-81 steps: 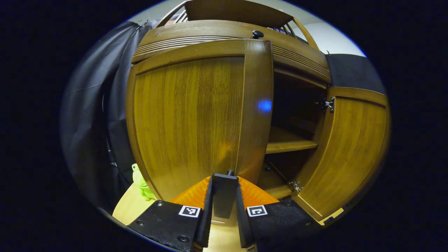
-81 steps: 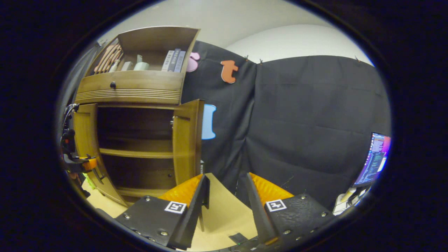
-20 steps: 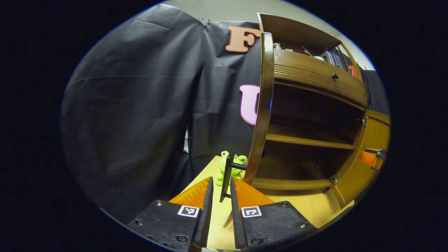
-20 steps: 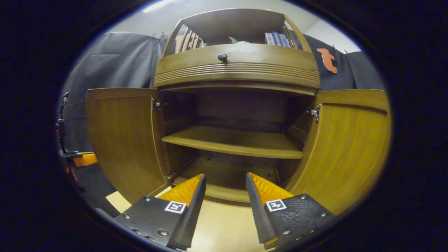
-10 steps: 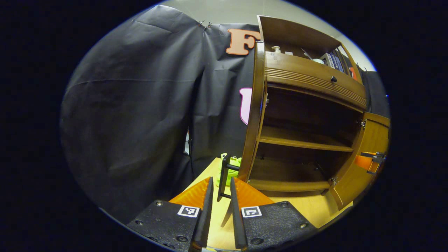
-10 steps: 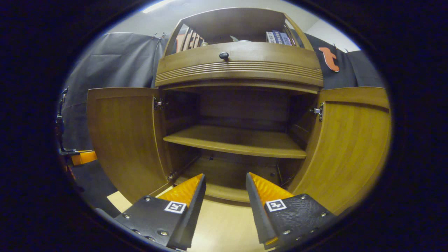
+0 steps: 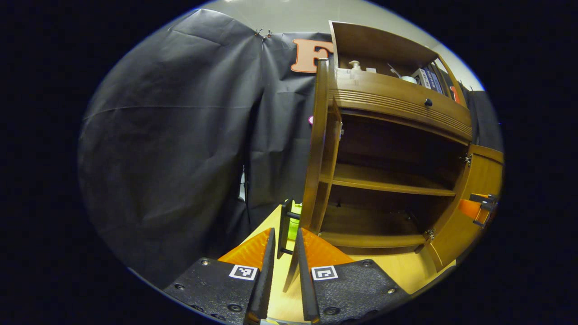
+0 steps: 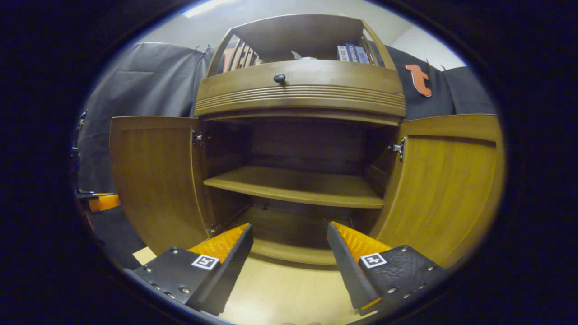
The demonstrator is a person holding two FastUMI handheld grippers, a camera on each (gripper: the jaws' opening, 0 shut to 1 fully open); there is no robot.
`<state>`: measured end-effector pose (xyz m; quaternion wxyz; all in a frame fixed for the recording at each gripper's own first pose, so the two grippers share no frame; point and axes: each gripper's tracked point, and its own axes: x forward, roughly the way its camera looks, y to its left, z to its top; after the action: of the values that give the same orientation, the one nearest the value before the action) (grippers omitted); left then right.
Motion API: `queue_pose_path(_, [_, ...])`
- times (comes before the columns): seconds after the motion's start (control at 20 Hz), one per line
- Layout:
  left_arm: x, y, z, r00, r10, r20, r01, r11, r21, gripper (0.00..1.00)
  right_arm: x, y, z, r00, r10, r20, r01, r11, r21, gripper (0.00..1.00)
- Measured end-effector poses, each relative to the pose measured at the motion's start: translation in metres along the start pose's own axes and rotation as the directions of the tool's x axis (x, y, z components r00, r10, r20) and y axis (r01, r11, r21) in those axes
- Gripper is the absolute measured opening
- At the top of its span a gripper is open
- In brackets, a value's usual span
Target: Open the right door of the double-door shoe cabinet with the right hand, and open the left door with the left hand.
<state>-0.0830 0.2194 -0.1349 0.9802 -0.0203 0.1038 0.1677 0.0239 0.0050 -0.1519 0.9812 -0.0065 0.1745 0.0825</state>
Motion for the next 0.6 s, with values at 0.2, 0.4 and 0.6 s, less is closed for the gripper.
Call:
queue_pose_path(0.2, [-0.001, -0.019, 0.004, 0.999, -0.035, 0.008, 0.035, 0.999, -0.022, 0.3, -0.002, -0.003, -0.003, 1.0, 0.001, -0.012, -0.001, 1.0, -0.001, 0.98])
queue_pose_path(0.4, [-0.005, -0.052, 0.022, 0.994, -0.1, 0.048, 0.1, 0.995, -0.006, 0.3, -0.006, -0.007, -0.003, 1.0, -0.007, -0.008, 0.006, 1.0, -0.02, 0.99])
queue_pose_path(0.6, [-0.004, -0.103, 0.047, 0.976, -0.199, 0.084, 0.196, 0.98, 0.043, 0.29, -0.012, -0.013, 0.006, 1.0, -0.018, 0.011, 0.019, 0.999, -0.038, 0.99])
